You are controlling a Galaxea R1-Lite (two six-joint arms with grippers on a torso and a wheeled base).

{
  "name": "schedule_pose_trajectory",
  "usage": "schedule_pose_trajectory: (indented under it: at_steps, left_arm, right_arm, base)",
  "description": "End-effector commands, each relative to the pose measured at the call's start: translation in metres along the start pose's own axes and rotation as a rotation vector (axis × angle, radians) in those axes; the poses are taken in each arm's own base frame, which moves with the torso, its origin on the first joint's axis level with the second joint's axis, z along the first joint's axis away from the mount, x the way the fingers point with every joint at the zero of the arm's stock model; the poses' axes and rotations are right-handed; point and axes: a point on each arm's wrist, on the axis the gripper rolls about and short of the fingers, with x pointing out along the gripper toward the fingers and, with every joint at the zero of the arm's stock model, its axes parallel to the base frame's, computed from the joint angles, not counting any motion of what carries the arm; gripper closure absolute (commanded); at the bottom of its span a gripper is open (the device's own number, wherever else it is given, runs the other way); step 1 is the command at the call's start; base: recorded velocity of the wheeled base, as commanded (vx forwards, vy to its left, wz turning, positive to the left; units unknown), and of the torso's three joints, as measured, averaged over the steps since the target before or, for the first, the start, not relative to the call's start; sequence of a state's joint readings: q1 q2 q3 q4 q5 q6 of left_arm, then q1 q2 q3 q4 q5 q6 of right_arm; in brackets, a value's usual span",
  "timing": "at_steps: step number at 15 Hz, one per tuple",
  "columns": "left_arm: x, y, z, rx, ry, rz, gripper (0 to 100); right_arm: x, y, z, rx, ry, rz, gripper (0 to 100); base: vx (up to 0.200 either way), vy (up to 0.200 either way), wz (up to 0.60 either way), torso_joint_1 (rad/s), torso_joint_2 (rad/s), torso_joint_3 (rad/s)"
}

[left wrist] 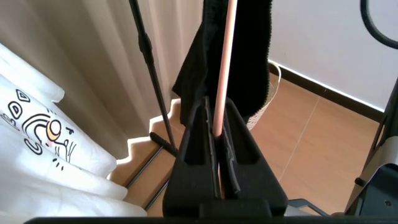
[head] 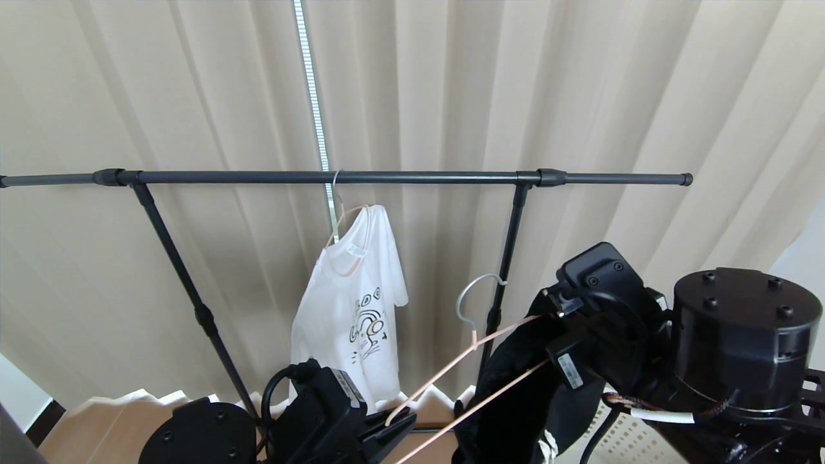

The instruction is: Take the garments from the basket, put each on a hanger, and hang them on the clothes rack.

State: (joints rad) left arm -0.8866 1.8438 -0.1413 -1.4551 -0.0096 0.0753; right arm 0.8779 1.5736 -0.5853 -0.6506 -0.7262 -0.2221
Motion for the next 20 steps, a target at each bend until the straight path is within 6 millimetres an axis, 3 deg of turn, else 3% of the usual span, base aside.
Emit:
schedule_pose_trajectory:
  at_steps: [1, 15, 20]
  left_arm:
    - [0.0, 0.001, 0.0, -0.001, 0.001, 0.003, 100]
    - [0.008, 0.002, -0.008, -0.002, -0.017, 0.026, 100]
    - [0.007, 0.002, -0.007, 0.0, -0.023, 0.028, 100]
  right_arm:
    - [-0.009, 0.009, 0.002, -0.002, -0.024, 0.047, 100]
    - [-0.045, 0.041, 0.023, 0.119, -0.129, 0.197, 100]
    - [-0.045, 0.041, 0.025, 0.132, -0.134, 0.198, 100]
  base:
    - [0.0, 0.0, 0.0, 0.0, 0.0, 0.0]
    - [0.0, 0.0, 0.0, 0.0, 0.0, 0.0]
    - [0.0, 0.0, 0.0, 0.0, 0.0, 0.0]
